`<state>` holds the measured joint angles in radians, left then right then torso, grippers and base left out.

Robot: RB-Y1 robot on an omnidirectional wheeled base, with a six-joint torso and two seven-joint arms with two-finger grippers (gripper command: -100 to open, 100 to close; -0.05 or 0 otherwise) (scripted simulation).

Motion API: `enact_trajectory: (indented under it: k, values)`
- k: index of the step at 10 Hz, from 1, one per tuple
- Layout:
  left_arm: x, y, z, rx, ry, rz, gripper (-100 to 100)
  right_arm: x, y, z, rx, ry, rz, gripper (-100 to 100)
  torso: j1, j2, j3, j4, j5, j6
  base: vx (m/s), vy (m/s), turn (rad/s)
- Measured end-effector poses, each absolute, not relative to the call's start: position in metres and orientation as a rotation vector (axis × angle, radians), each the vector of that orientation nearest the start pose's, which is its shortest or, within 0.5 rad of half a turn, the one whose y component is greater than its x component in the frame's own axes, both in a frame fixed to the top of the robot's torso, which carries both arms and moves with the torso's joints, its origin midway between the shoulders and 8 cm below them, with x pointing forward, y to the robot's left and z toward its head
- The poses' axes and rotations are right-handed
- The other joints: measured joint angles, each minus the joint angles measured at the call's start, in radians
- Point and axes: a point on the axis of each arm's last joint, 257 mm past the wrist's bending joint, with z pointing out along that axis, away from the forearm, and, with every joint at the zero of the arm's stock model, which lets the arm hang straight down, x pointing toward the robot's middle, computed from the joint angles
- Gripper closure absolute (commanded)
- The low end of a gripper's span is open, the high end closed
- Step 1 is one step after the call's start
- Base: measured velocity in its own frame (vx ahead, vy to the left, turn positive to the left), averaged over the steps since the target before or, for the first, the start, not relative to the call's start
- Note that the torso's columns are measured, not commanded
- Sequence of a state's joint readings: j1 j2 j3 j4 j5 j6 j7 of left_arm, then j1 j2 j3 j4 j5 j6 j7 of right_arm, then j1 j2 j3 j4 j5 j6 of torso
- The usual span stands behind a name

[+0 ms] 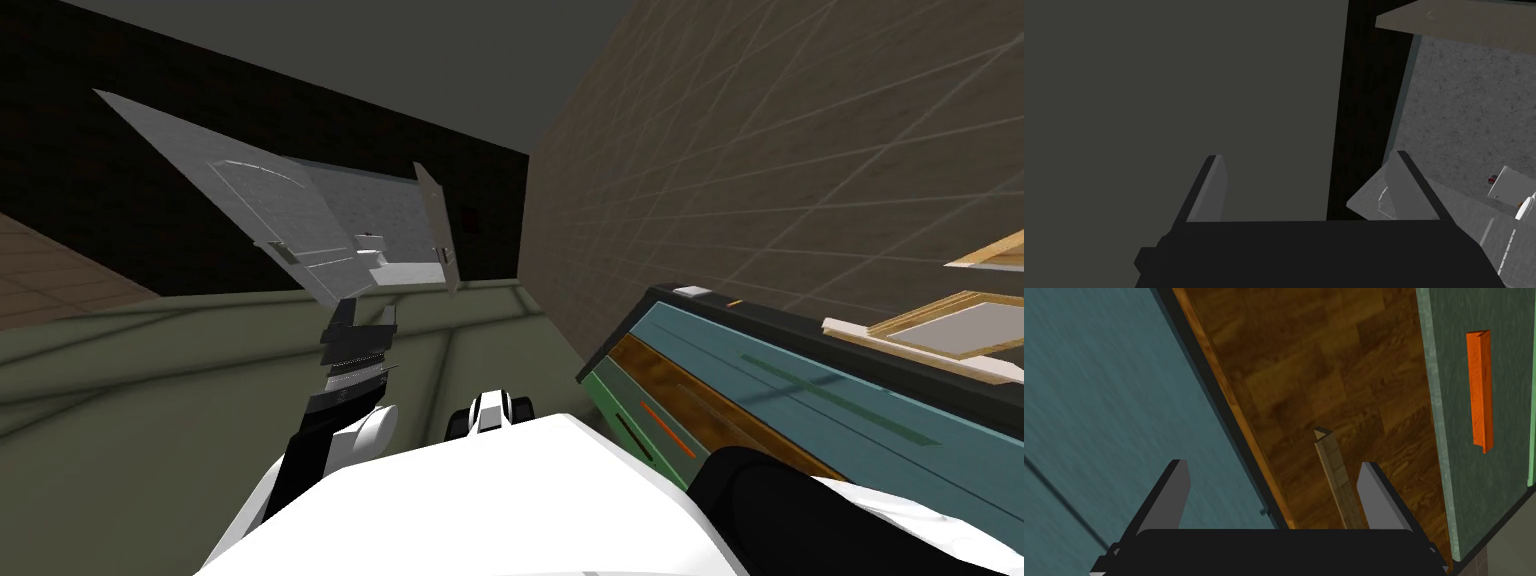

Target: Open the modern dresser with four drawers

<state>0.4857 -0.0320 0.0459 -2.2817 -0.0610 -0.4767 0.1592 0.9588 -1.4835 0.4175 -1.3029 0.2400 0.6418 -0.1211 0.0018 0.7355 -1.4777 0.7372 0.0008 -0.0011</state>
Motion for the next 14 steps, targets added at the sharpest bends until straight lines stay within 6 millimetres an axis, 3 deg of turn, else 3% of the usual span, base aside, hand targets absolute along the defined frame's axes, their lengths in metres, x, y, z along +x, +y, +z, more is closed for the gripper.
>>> enact_trajectory:
  k: [3,6,7,10,12,14]
  values:
    - [0.346,0.290,0.026,-0.706,0.581,-1.367,0,-0.063,-0.864,-0.236,0.366,2.464,-1.625,-100,-0.003,0.004,0.003,0.001,-0.001,0.001,0.037,0.047,0.092]
    - [0.346,0.290,0.026,-0.706,0.581,-1.367,0,-0.048,-0.893,-0.173,0.280,2.343,-1.800,-100,-0.001,0.001,0.001,0.000,0.000,0.001,0.042,0.052,0.152]
    - [0.346,0.290,0.026,-0.706,0.581,-1.367,0,-0.043,-0.898,-0.167,0.273,2.315,-1.828,-100,-0.002,0.003,0.002,0.001,-0.001,0.002,0.047,0.057,0.111]
    - [0.346,0.290,0.026,-0.706,0.581,-1.367,0,-0.028,-0.918,-0.124,0.199,2.211,-1.956,-100,-0.003,0.003,0.002,0.001,-0.001,0.001,0.032,0.036,0.082]
    - [0.346,0.290,0.026,-0.706,0.581,-1.367,0,-0.024,-0.920,-0.113,0.182,2.196,-1.975,-100,-0.003,0.004,0.003,0.001,-0.001,0.002,-0.043,-0.008,0.159]
    - [0.346,0.290,0.026,-0.706,0.581,-1.367,0,-0.041,-0.923,-0.112,0.243,2.209,-2.004,-100,-0.004,0.010,0.007,0.003,-0.002,0.002,-0.178,-0.030,0.280]
